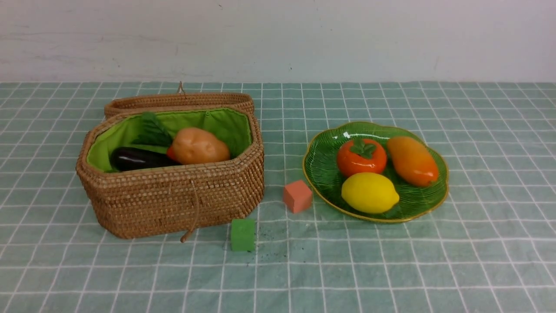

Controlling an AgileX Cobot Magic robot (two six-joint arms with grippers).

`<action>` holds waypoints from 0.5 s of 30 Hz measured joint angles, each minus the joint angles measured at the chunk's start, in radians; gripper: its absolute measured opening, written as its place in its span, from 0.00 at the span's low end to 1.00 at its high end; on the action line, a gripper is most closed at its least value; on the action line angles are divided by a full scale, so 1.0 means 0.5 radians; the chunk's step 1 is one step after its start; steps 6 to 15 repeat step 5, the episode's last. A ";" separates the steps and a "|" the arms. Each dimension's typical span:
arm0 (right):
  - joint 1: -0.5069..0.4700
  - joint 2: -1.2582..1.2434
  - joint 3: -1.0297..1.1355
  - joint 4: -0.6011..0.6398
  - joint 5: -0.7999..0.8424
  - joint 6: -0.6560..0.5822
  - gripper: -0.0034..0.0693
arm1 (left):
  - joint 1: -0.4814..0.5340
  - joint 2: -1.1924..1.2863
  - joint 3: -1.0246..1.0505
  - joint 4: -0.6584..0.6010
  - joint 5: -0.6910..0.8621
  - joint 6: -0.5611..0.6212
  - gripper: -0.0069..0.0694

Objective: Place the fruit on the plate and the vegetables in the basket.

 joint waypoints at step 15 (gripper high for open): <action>0.000 0.000 0.000 0.000 0.000 0.000 0.22 | 0.000 0.000 0.000 0.000 0.000 0.000 0.40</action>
